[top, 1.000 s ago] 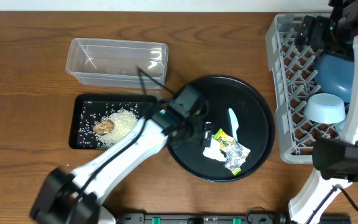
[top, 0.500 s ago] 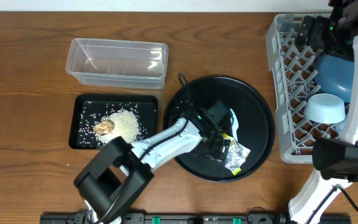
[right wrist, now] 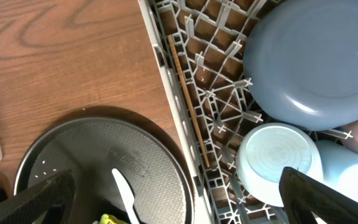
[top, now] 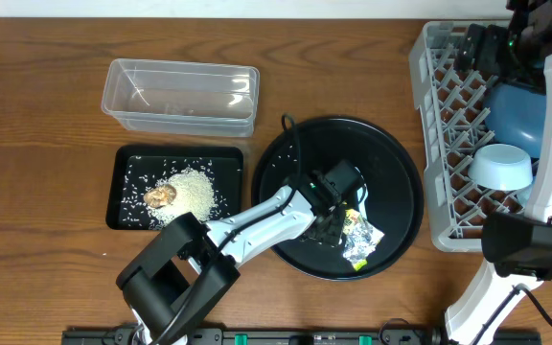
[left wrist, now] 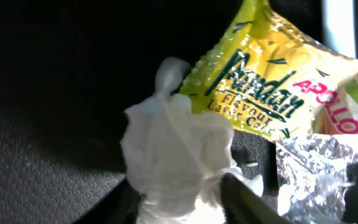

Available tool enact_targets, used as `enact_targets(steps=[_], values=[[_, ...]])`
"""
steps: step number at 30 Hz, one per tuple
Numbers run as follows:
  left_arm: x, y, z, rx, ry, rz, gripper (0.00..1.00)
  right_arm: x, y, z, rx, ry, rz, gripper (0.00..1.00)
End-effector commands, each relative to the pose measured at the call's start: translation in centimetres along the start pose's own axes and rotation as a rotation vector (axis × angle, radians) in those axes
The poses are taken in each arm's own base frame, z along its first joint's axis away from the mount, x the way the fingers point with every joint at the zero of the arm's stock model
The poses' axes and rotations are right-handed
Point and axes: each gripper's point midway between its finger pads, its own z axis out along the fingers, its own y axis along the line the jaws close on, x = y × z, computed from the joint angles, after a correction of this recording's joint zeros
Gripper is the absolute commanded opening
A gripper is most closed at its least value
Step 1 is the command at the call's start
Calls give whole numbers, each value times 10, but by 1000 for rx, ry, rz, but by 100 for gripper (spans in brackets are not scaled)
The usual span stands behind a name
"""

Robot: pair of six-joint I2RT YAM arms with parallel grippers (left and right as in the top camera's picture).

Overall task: Sort waste into correct bins and load items into the dishwasher rack
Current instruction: 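Move the left gripper right to the white tissue on the round tray, then grasp the tissue and carry it left into the clear bin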

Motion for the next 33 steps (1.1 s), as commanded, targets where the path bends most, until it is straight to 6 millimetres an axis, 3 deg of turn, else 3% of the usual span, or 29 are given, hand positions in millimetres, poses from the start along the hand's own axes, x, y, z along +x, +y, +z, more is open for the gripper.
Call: enact_targets(steps=[1,9,14,17,24,27,33], values=[[-7,1,-3,-21,-28,1,35,1,2,3,6,7,5,99],[-7,2,-5,-25,-27,0,6,1,2,3,6,7,4,99],[-12,4,-27,-32,-60,-7,6,1,2,3,6,7,5,99],[-26,18,-53,-77,-148,-28,7,1,2,3,6,7,5,99],[-75,72,-127,-91,-397,-192,6,1,2,3,6,7,4,99],[-102,113,-158,-79,-514,-315,6,1,2,3,6,7,4,99],[-152,199,-200,-76,-744,-524,6,1,2,3,6,7,4,99]])
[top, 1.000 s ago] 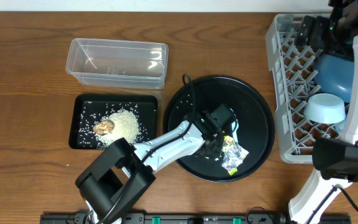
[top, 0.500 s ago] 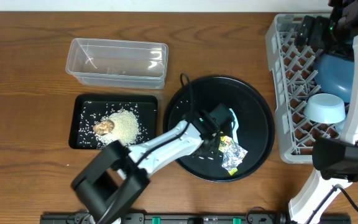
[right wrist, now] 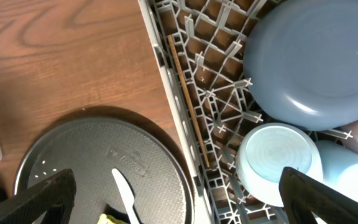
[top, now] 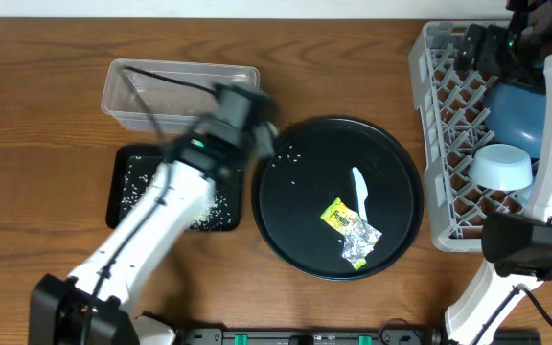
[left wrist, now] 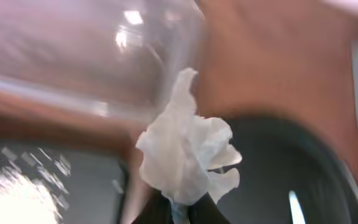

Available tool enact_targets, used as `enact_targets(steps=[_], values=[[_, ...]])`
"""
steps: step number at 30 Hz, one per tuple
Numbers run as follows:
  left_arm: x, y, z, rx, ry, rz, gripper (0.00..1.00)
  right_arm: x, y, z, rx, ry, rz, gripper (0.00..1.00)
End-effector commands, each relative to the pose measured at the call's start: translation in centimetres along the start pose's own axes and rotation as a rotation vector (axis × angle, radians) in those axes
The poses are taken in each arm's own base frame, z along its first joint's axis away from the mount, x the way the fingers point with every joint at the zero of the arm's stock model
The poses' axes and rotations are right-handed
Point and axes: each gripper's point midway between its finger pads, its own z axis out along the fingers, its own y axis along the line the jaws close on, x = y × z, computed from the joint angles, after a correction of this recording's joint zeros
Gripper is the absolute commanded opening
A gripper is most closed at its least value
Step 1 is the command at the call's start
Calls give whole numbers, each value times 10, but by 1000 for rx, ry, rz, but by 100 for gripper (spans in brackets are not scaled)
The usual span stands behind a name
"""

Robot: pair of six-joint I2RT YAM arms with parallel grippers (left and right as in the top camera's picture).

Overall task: Sort waste into correct bins and load items into the dishwasher rack
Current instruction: 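Grasp the tissue and carry it left into the clear bin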

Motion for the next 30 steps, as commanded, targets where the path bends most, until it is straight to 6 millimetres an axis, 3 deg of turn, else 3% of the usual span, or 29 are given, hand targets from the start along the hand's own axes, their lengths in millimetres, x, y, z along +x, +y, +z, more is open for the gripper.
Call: enact_targets(steps=[1,4,9,18,20,22,23,24,30], values=[[-47,29,2,-26,-116,-84,7,1,2,3,6,7,4,99],[-77,42,8,-9,-203,-131,6,1,2,3,6,7,4,99],[-106,54,28,5,-297,-169,6,1,2,3,6,7,5,99],[-99,77,76,-36,-270,-209,9,1,2,3,6,7,4,99],[-99,82,81,-46,-267,-215,23,1,2,3,6,7,5,99],[-100,86,81,-53,-267,-212,67,1,2,3,6,7,5,99],[-101,88,80,-55,-270,-212,84,1,2,3,6,7,5,99],[-102,89,78,-56,-271,-213,91,1,2,3,6,7,4,99],[-114,81,54,-31,-309,-213,99,1,2,3,6,7,4,99]])
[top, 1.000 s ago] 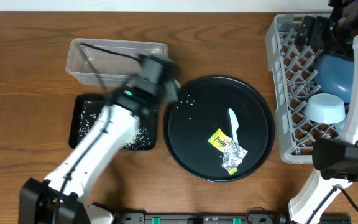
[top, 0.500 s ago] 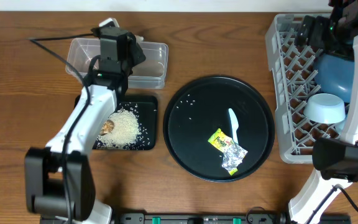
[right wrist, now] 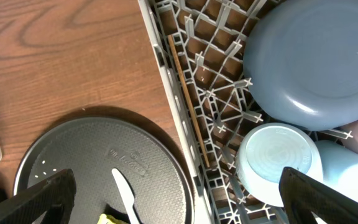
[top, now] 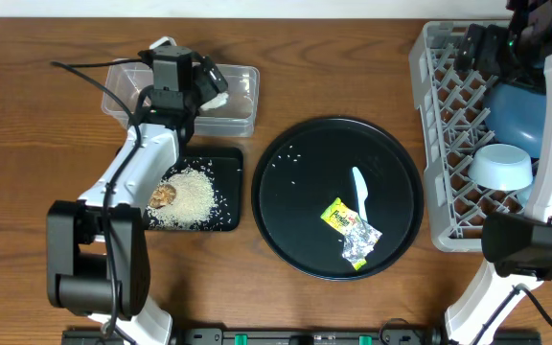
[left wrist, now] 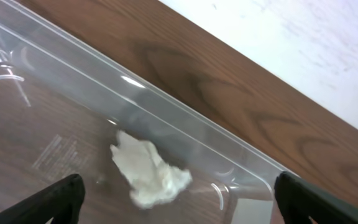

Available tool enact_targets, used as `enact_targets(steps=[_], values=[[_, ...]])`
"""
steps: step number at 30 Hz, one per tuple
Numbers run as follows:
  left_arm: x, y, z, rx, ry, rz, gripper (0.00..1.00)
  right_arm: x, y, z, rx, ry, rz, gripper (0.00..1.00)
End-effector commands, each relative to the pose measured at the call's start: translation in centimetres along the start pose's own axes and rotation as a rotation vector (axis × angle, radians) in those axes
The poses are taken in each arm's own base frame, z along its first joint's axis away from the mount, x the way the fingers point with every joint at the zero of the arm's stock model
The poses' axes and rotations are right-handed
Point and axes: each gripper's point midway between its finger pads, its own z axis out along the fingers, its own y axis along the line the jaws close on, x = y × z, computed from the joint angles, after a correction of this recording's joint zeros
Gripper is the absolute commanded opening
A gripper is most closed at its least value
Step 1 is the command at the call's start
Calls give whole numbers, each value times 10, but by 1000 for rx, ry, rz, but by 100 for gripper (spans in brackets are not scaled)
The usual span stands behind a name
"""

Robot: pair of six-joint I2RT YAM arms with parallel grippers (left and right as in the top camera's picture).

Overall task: Sort waste into correct bins and load items into the dishwasher rack
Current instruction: 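Grasp the tissue and carry it left into the clear bin, then move the left gripper back over the yellow wrapper and foil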

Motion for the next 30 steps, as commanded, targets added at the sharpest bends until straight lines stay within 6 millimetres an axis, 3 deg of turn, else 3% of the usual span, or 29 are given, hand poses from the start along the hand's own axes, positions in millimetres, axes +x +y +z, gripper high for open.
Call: enact_targets(steps=[1,4,6,10,15,21,27,30], values=[[-26,-14,-29,36,-61,-5,99,1,2,3,6,7,4,99],[-28,-15,-51,38,-45,-3,98,1,2,3,6,7,4,99],[-17,-24,-70,89,29,1,98,1,2,3,6,7,4,99],[28,-53,-115,300,260,137,98,1,2,3,6,7,4,99],[102,-53,-153,303,544,214,98,1,2,3,6,7,5,100],[199,-75,-174,311,781,389,98,1,2,3,6,7,4,99],[252,-88,-159,178,773,455,98,1,2,3,6,7,4,99],[280,-98,-151,196,800,502,98,1,2,3,6,7,4,99]])
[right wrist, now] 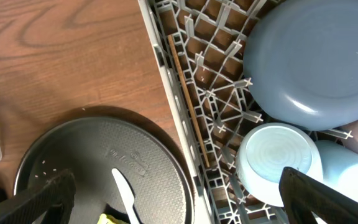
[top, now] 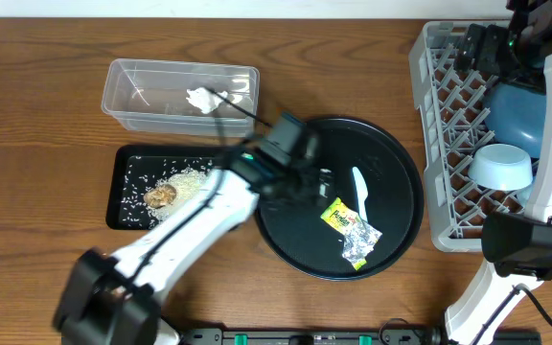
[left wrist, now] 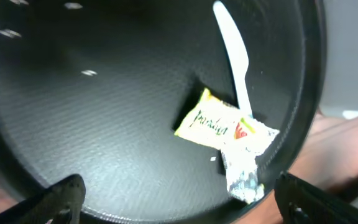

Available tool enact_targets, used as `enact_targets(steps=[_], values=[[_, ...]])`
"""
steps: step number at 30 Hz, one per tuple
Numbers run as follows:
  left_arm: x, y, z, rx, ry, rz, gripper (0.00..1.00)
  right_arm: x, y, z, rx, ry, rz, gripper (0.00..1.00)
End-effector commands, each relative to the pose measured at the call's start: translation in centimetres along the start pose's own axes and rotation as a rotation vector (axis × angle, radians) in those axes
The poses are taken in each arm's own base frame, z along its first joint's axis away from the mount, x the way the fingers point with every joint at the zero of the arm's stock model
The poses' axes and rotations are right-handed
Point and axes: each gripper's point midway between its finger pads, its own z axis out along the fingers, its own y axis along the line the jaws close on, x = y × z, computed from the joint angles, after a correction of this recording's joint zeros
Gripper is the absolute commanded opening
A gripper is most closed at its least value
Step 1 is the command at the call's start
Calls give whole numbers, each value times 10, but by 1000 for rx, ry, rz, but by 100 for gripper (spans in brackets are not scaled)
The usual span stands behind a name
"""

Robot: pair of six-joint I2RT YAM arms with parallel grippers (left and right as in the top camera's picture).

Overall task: Sort waste into correct bins and load items into the dishwasher rack
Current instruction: 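Move the left gripper back over the yellow wrapper and foil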

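A black round tray (top: 286, 230) holds a yellow snack wrapper (top: 336, 215), a crumpled foil piece (top: 360, 245) and a white plastic utensil (top: 359, 190). My left gripper (top: 303, 180) hovers open over the tray's left part. In its wrist view the wrapper (left wrist: 213, 122), foil (left wrist: 244, 169) and utensil (left wrist: 232, 53) lie ahead, nothing between the fingers. A white tissue (top: 199, 99) lies in the clear bin (top: 132, 105). My right gripper (top: 482, 48) stands open above the dish rack (top: 439, 144), far corner.
A black rectangular tray (top: 127, 206) with rice and a food scrap sits left of the round tray. The rack holds a blue plate (right wrist: 316, 62), a pale bowl (right wrist: 278, 158) and a brown chopstick (right wrist: 188, 102). The table's front edge is near.
My left gripper has gone from over the clear bin to over the black round tray, still open. The tissue stays in the bin. The right arm has not moved.
My left gripper was down on the round tray at the tissue beside the wrapper. Then it held the tissue near the clear bin. Then it was open over the bin with the tissue lying inside. Now it is back over the round tray.
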Motion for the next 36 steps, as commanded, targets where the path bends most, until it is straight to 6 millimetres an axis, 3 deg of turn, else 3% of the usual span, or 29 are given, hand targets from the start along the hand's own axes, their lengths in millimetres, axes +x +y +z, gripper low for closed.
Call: enact_targets(steps=[1,5,12,24,36], values=[[9,7,28,-75,26,-18,98,1,2,3,6,7,4,99],[17,2,56,-77,62,91,98,1,2,3,6,7,4,99],[24,9,83,-89,115,294,98,1,2,3,6,7,5,99],[19,3,92,-53,97,424,98,1,2,3,6,7,3,99],[32,2,108,-17,155,449,96,1,1,3,7,7,6,99]])
